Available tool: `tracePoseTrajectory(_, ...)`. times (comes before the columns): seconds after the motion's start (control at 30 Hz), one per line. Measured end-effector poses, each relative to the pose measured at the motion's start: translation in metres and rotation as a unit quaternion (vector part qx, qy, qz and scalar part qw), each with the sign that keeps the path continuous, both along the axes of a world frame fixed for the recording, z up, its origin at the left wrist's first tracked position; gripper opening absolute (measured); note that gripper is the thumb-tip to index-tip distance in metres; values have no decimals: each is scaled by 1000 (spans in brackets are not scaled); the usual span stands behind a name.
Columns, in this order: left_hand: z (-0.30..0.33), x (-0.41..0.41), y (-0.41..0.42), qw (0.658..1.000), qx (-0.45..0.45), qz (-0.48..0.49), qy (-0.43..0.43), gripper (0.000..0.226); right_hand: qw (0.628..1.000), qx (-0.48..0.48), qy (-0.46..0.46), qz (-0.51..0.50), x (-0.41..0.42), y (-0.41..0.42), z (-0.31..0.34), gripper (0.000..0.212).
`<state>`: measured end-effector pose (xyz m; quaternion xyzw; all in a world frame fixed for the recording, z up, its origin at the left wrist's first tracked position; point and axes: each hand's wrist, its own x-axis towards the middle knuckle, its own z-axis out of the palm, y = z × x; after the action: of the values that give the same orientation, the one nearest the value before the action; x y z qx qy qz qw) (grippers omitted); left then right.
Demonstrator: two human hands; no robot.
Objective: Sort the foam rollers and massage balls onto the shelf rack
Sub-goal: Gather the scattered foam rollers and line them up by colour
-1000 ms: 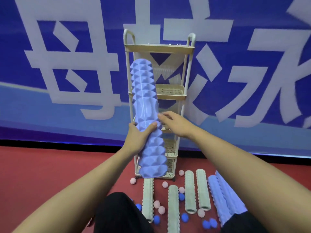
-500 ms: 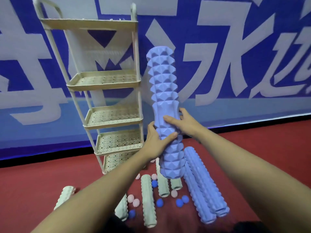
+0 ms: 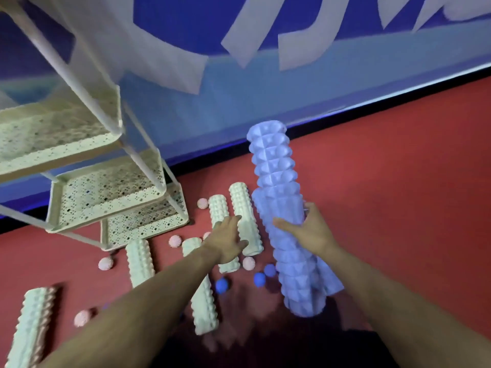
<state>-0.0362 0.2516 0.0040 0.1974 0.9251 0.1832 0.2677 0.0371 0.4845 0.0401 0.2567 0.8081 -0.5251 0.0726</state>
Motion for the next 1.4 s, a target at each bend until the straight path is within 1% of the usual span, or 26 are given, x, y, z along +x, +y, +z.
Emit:
tracePoseTrajectory(0.07,-44,-12,8,998,-50,-37,-16,78,999,-30,-38,-2,-2,18,-60,84)
tracePoseTrajectory(0.1,-64,-17,14,995,-70,-64,-17,76,998,-35,-49,-12,-3,20,-71,81)
tracePoseTrajectory(0.17,-99,-24,25,985,-107,-133,-10,75,996,-46,-68,-47,-8,21,-78,63)
tracePoseTrajectory(0.23,-130,-30,35,970,-131,-205,1,74,993,-62,-94,-39,-11,26,-89,47)
tracePoseTrajectory(0.27,-143,-32,39,963,-136,-232,5,74,992,-61,-107,-26,-14,28,-94,43)
tracePoseTrajectory(0.3,-155,-34,43,957,-139,-254,8,73,991,-55,-119,-16,-16,31,-97,40)
tracePoseTrajectory(0.4,-178,-39,44,937,-172,-304,22,70,989,-45,-139,-10,-27,34,-104,44)
tracePoseTrajectory(0.47,-182,-39,40,926,-199,-319,28,74,988,-41,-149,-5,-32,34,-104,44)
tracePoseTrajectory(0.57,-180,-37,30,929,-227,-288,54,79,989,-41,-138,-16,-39,35,-104,46)
tracePoseTrajectory(0.6,-178,-37,26,930,-236,-275,56,77,990,-45,-135,-19,-41,34,-102,45)
tracePoseTrajectory(0.67,-173,-37,26,933,-238,-261,74,66,989,-60,-132,-25,-41,34,-100,45)
tracePoseTrajectory(0.73,-170,-32,35,932,-229,-264,94,58,989,-70,-127,-34,-40,33,-98,45)
tracePoseTrajectory(0.8,-173,-22,49,928,-210,-293,95,62,989,-75,-123,-42,-38,32,-96,44)
tracePoseTrajectory(0.83,-177,-15,55,928,-180,-314,84,63,988,-80,-121,-45,-37,33,-96,45)
tracePoseTrajectory(0.9,-185,0,61,925,-121,-360,29,62,988,-86,-125,-43,-33,34,-97,47)
tracePoseTrajectory(0.93,-187,6,62,916,-127,-380,-7,65,987,-86,-128,-38,-30,35,-97,49)
tracePoseTrajectory(0.97,-188,10,62,900,-167,-401,-35,71,987,-84,-132,-32,-27,36,-98,52)
tracePoseTrajectory(1.03,-186,13,61,862,-258,-434,-48,82,987,-76,-136,-25,-22,37,-100,56)
tracePoseTrajectory(1.07,-189,13,60,851,-274,-446,-46,84,988,-69,-136,-24,-21,37,-100,57)
tracePoseTrajectory(1.1,-191,13,60,849,-270,-452,-46,84,989,-61,-136,-22,-20,36,-101,58)
tracePoseTrajectory(1.17,-192,9,58,855,-255,-450,-37,81,989,-50,-136,-18,-21,34,-101,59)
tracePoseTrajectory(1.2,-190,8,56,849,-264,-457,-26,78,989,-47,-138,-15,-21,32,-100,60)
tracePoseTrajectory(1.3,-191,3,41,805,-297,-513,6,68,989,-37,-146,-8,-22,27,-101,63)
tracePoseTrajectory(1.37,-195,-3,18,811,-311,-496,-14,69,988,-22,-152,-2,-21,25,-103,66)
tracePoseTrajectory(1.4,-196,-4,7,825,-322,-464,-6,63,988,-15,-151,1,-21,23,-104,67)
